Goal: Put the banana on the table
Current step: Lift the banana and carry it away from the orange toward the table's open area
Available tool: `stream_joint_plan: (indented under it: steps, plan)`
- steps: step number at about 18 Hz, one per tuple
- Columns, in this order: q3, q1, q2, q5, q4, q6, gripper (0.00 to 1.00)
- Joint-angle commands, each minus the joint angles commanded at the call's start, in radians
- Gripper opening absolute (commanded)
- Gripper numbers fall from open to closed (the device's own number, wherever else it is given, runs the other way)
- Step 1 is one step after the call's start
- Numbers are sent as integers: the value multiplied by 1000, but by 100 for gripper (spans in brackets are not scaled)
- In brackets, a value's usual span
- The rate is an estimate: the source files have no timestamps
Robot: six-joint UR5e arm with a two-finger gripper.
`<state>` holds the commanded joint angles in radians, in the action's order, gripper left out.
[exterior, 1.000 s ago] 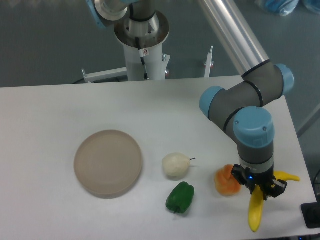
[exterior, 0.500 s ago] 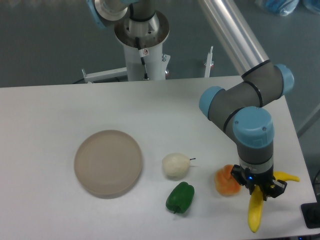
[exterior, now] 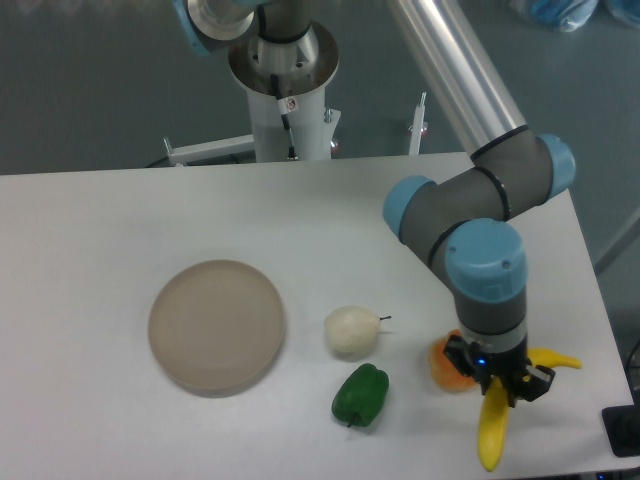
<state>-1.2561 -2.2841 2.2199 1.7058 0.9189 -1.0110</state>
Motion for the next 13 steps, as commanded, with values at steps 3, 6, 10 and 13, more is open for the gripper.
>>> stream_joint_plan:
  steps: [3,6,10,13]
  plan:
    - [-92,3,-78,0,6,-1,24]
    - [-193,2,-166,0,9,-9,24]
    - [-292,-5,-252,-3,15,-18,24]
    - [-370,-12,-296,-5,15,-58,24]
